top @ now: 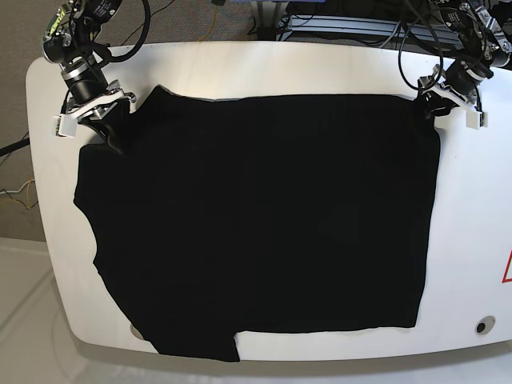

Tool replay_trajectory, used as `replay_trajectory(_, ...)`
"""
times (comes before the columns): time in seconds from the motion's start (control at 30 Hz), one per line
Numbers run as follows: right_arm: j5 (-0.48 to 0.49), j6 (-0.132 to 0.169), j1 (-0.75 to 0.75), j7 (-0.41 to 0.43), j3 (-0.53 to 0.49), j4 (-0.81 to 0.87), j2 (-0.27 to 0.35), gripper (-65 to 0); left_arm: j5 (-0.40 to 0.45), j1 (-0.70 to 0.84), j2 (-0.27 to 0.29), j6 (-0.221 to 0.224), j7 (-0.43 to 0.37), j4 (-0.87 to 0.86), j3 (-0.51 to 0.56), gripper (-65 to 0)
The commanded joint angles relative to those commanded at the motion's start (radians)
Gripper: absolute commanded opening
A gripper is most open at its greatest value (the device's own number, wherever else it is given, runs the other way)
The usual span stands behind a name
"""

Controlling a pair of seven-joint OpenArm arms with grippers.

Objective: Fold the T-shirt properly
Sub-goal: 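Adjust the left gripper's hold on the shoulder corner, keeping the right gripper still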

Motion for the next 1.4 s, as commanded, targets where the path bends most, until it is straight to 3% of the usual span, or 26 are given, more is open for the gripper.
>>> replay_trajectory(0.1,0.001,0.000,-0.002,0.000,0.001,0.001,0.001,-65.0,-0.002,-0.005,0.003,-0.009,0.002,-0.004,-0.004,-32.8)
replay_trajectory(0.17,0.001,0.000,-0.003,0.000,0.001,0.002,0.001,-65.0,-0.004,-0.007,0.006,-0.014,0.003,-0.006,-0.009,-41.0)
replay_trajectory(0.23,0.001,0.000,0.001,-0.003,0.003,0.006,-0.001,-65.0,-0.013,-0.008,0.004,-0.017,0.017,-0.005,-0.016,-59.6)
replay_trajectory(0.3,0.003,0.000,0.001,-0.001,0.006,0.007,-0.001,-65.0,-0.012,-0.010,0.005,-0.018,0.018,-0.004,-0.020,-65.0)
replay_trajectory(0.97,-0.003,0.000,0.010,0.001,0.005,0.008,-0.001,-65.0,-0.010,-0.036,-0.006,0.007,0.021,0.026,-0.030,-65.0)
replay_trajectory(1.4,-0.015,0.000,0.042,0.004,0.012,-0.004,0.010,-65.0,-0.016,-0.032,0.003,-0.019,0.015,0.054,-0.027,-65.0)
